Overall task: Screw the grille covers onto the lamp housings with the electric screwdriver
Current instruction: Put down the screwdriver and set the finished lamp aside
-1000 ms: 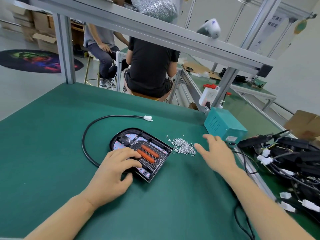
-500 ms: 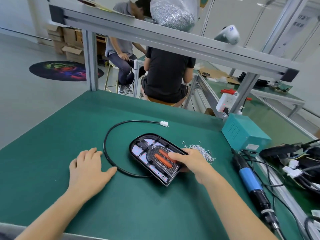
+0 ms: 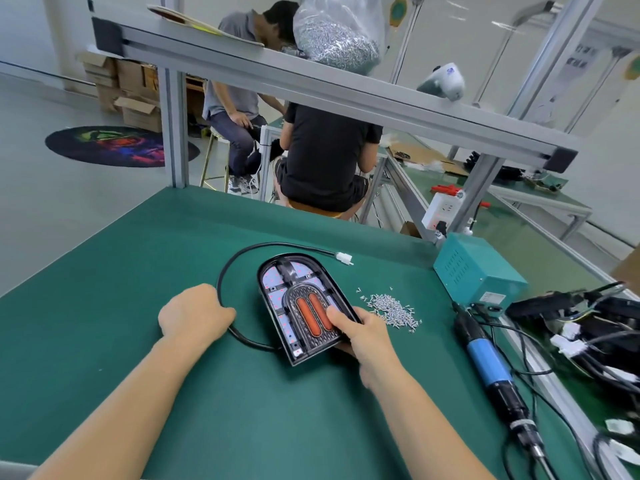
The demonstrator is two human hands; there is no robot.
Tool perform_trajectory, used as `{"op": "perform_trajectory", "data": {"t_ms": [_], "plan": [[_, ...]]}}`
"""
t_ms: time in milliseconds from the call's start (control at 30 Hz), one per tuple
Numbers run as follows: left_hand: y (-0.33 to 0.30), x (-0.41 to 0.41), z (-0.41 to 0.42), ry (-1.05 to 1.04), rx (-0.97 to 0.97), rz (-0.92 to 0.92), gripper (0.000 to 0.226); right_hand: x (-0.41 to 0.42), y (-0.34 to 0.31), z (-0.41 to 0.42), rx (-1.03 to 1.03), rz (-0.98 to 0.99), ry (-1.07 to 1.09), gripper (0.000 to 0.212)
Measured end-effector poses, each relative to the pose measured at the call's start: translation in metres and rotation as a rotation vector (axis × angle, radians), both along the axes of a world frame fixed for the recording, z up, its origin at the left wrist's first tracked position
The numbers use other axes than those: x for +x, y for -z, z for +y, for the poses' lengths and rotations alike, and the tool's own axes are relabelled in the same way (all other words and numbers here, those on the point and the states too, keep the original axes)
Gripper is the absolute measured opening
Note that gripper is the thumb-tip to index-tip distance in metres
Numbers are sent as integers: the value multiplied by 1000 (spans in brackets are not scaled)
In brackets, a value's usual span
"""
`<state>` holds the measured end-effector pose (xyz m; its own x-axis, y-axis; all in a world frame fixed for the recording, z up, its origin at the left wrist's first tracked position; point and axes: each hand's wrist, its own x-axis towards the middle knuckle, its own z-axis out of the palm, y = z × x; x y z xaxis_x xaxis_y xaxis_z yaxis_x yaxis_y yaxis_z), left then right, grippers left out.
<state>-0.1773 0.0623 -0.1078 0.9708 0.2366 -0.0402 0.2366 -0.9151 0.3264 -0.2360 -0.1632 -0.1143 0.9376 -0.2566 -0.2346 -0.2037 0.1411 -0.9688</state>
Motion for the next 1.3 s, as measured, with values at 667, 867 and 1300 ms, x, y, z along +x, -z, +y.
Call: {"op": "perform_trajectory", "data": {"t_ms": [667, 867, 1300], "plan": [[9, 15, -23, -81, -1369, -179, 25, -3, 2, 5, 87, -83, 9, 23], [-1, 0, -45, 124, -1705, -282, 24, 4, 3, 9, 15, -264, 15, 28], [-16, 15, -44, 368, -1780, -472, 27, 56, -45, -29, -490, -222, -147, 26]]}}
